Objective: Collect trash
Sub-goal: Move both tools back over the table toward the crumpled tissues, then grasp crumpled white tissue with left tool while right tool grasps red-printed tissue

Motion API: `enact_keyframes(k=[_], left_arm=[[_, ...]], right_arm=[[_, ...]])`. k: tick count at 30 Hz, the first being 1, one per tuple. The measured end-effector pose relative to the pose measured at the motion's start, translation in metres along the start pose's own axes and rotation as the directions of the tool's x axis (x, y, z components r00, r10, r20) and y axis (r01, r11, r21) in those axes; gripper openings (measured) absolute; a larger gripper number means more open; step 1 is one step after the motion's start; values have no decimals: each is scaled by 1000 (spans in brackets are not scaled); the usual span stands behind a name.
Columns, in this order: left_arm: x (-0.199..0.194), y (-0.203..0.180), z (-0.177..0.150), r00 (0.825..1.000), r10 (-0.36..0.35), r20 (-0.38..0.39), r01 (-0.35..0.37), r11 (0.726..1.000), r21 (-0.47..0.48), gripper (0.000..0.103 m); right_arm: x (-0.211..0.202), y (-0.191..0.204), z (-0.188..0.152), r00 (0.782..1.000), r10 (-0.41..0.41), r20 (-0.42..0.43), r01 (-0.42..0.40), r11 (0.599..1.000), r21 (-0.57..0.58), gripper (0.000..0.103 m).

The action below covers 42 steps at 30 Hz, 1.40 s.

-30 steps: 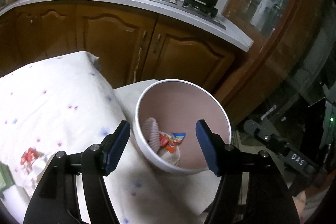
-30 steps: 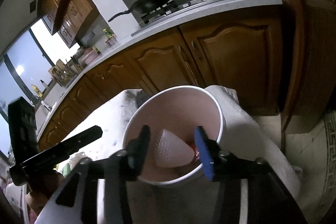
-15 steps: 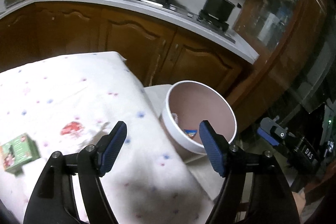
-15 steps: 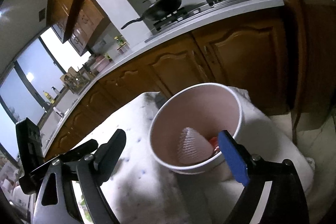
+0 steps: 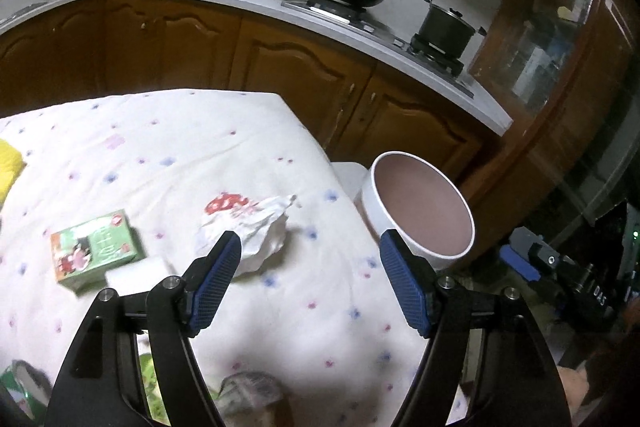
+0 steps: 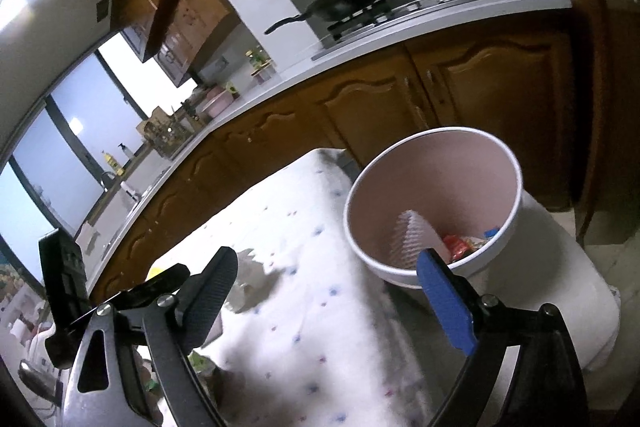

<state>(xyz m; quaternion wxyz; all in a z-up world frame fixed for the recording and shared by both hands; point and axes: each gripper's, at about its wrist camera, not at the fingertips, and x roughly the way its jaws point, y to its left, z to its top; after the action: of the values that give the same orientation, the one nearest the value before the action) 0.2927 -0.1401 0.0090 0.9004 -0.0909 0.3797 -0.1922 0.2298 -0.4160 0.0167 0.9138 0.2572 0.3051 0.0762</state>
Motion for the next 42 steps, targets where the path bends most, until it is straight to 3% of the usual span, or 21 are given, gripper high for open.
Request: enact_keyframes(k=[16,27,35,42], left_arm=[[-61,71,-17,995,85,49,-82,994,-66,74],[-102,128,-28,980,182,79,-172,977,-124,76],[-124,174,-37,960,263,90,-246,955,-168,76],[-129,232,-35,919,389,66,-365,903,-228,76]], right_arm=[[23,59,-19,996,68,-60,-72,995,-72,92],[50,98,-28,989,101,-111,-114,985,-126,92],[75,122,-39,987,83,-136,-106,980,-171,92],[93,139,-47,990,49,-134,-77,974,-214,92]])
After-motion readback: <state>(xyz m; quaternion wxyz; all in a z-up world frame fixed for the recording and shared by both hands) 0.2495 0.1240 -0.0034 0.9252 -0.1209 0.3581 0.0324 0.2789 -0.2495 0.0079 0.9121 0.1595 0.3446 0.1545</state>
